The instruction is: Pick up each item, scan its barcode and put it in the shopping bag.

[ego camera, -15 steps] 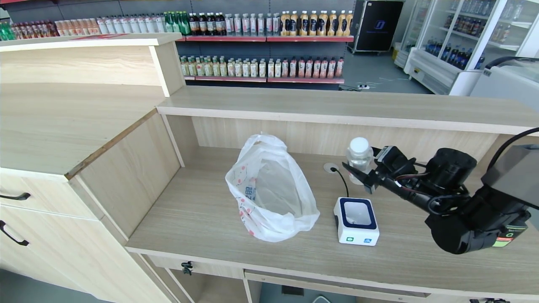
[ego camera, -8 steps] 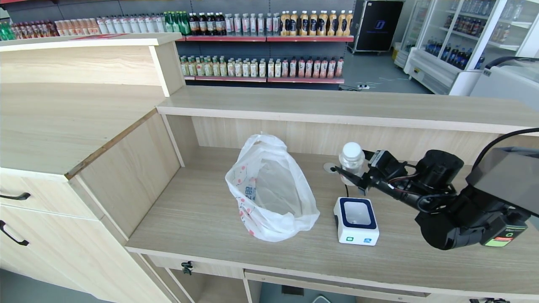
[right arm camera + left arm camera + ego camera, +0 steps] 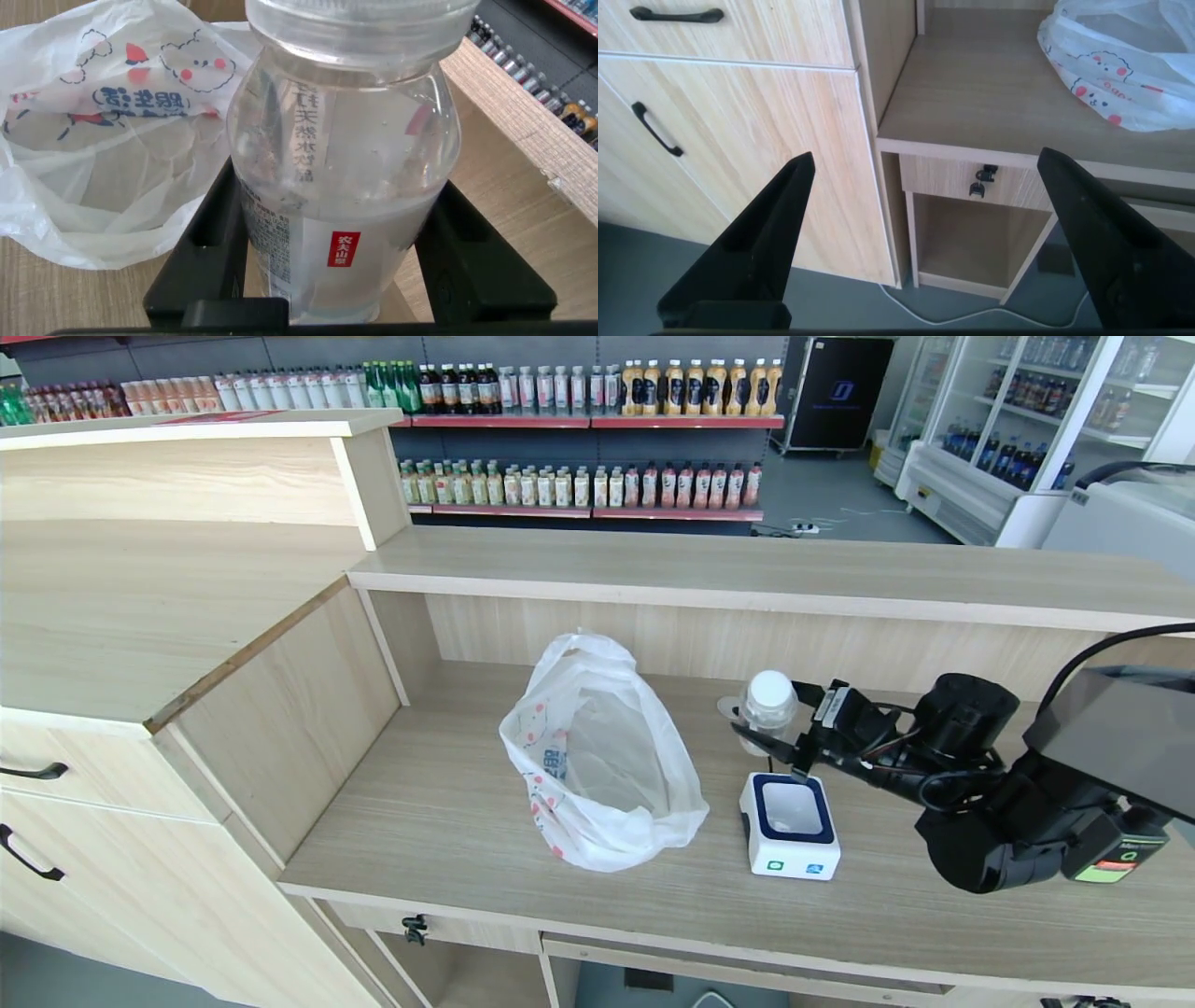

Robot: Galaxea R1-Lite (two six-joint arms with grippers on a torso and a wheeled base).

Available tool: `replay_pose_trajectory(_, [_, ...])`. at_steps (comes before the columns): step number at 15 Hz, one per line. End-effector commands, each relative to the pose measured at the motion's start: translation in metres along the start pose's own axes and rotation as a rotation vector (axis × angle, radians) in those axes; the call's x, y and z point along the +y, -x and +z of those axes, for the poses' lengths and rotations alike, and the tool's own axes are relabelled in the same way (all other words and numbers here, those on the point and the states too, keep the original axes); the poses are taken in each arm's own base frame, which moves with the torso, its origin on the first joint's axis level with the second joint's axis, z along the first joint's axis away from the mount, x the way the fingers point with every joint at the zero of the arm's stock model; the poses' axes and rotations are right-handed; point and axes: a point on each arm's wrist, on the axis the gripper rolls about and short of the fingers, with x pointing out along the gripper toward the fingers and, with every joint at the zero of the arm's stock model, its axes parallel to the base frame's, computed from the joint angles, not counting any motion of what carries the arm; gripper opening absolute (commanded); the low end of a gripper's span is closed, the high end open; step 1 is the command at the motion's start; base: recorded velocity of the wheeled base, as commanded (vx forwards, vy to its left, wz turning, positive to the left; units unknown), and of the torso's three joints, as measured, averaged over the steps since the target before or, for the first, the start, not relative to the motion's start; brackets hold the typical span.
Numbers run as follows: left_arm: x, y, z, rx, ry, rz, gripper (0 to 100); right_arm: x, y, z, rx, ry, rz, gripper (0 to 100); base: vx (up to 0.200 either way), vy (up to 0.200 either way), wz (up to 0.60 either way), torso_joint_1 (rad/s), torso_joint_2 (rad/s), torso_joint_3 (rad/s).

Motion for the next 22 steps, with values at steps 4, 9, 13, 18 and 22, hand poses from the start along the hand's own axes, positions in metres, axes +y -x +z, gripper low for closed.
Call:
replay_pose_trajectory(4, [0.0, 0.0, 0.0, 0.0, 0.0, 0.001, 100, 0.003, -0.003, -0.008, 0.003, -0.001, 0.008, 0, 0.0, 0.0, 0.0, 0.0, 0.0, 0.0])
replay_pose_trajectory(9, [0.0, 0.0, 0.0, 0.0, 0.0, 0.001, 100, 0.008, -0.008, -0.018, -0.006, 0.009, 0.029, 0, 0.0, 0.0, 0.0, 0.0, 0.0, 0.0])
replay_pose_trajectory(13, [0.0, 0.0, 0.0, 0.0, 0.0, 0.001, 100, 0.008, -0.016, -0.021, -0.033, 0.03, 0.038, 0, 0.0, 0.0, 0.0, 0.0, 0.0, 0.0])
replay_pose_trajectory(18, [0.0, 0.0, 0.0, 0.0, 0.0, 0.001, 100, 0.005, -0.02, -0.023, -0.053, 0.046, 0.039, 0, 0.0, 0.0, 0.0, 0.0, 0.0, 0.0])
replay_pose_trajectory(22, [0.0, 0.0, 0.0, 0.0, 0.0, 0.001, 100, 0.007, -0.021, -0.026, -0.068, 0.053, 0.064, 0, 0.0, 0.0, 0.0, 0.0, 0.0, 0.0])
